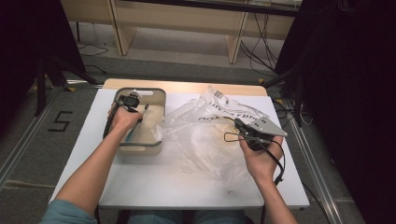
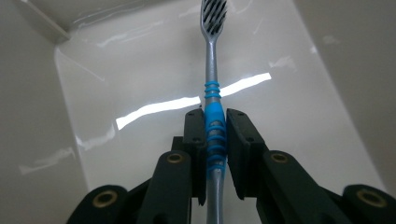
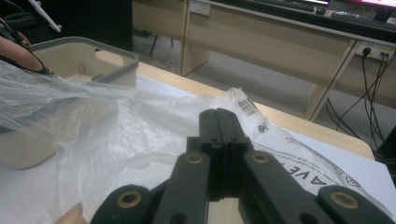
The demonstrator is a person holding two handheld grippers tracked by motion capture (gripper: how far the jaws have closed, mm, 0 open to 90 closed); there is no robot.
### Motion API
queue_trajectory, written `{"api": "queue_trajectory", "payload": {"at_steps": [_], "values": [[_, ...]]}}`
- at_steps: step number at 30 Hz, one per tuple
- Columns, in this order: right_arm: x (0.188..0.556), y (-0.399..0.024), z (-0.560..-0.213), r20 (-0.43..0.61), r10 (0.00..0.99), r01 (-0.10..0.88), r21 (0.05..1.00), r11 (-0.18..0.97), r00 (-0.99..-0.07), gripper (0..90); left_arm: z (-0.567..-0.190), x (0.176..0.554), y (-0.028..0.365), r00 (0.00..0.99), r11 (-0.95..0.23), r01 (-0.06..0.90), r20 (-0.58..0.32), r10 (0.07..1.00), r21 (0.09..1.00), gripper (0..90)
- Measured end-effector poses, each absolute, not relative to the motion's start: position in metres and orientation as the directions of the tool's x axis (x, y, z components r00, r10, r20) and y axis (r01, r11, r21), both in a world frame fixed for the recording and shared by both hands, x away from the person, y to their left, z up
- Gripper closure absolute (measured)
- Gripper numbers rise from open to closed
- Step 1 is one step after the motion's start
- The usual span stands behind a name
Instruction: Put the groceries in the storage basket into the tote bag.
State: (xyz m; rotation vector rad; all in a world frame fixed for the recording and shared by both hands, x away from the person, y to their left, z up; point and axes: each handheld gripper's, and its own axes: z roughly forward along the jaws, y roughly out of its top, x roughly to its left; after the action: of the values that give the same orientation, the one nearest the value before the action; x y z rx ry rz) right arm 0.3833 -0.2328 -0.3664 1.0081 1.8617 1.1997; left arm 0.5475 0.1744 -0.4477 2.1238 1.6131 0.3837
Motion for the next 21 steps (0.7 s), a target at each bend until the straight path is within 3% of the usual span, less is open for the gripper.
{"api": "queue_trajectory", "payload": {"at_steps": [21], "values": [[0.383,-0.232,-0.367,-0.134,0.879,0.236,0.935,0.266,-0.458,90.0,-0.421,0.533,0.18,0.309,-0.201,0.762,-0.073,0.948,0.616,78.3]]}}
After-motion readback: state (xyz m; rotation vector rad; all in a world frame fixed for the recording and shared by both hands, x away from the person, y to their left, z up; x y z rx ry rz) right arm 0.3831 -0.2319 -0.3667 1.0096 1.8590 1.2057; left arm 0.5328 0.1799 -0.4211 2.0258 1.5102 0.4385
